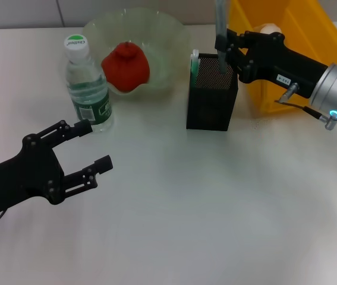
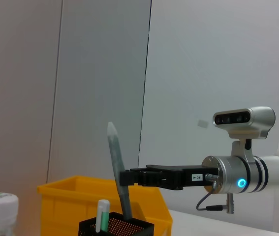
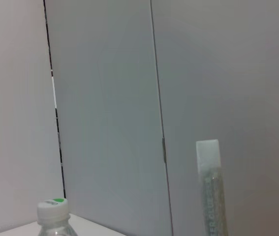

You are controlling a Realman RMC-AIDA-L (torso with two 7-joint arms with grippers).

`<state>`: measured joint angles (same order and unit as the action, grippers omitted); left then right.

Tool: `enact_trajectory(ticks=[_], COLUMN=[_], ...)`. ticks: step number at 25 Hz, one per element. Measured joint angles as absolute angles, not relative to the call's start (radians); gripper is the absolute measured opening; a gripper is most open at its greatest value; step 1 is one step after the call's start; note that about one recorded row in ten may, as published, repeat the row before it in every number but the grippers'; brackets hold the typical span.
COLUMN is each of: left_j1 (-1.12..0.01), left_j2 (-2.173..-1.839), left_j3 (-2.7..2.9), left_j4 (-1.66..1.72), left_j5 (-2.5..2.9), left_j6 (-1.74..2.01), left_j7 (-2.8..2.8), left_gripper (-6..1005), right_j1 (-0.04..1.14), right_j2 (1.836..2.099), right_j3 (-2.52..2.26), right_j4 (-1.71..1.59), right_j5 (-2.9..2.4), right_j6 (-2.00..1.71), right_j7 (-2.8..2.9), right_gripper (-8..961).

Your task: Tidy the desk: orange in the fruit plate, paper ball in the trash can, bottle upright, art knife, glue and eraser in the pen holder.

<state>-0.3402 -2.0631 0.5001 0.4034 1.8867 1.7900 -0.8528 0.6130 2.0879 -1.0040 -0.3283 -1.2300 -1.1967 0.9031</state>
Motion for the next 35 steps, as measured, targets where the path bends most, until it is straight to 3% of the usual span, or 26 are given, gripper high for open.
enact_trajectory(ticks=[8,11,16,22,35], left_j1=[-0.34,-0.342,-0.344,-0.344,-0.347], left_j2=[-2.063,-2.063,-2.063,-2.062,-2.061], left_j3=[0.498,0.498,0.499,0.499,0.506], left_j4=[0.403,0.403,0.403,0.404,0.403], left_j5=[1.886,1.885,1.885,1.885,1.885], left_j6=[1.79,1.79,1.79,1.79,1.801], left_j7=[-0.853,-0.853,-0.853,-0.856,-0.865], left_gripper=[783,783,783,783,783], right_j1=[0.619,0.619,0.616,0.61,0.538], right_j2=[2.083,2.083,2.083,2.084,2.076], right_j3=[-1.027,-1.027,-1.028,-1.025,-1.019], right_j4=[-0.333,-0.334,-0.345,-0.354,-0.413], right_j5=[-1.233,-1.233,-1.234,-1.228,-1.234], right_j6=[-1.188,-1.186,-1.189,-1.195,-1.381], right_j7=[0.9,0.9,0.899,0.901,0.966], right_gripper=[140,340,571,679,793])
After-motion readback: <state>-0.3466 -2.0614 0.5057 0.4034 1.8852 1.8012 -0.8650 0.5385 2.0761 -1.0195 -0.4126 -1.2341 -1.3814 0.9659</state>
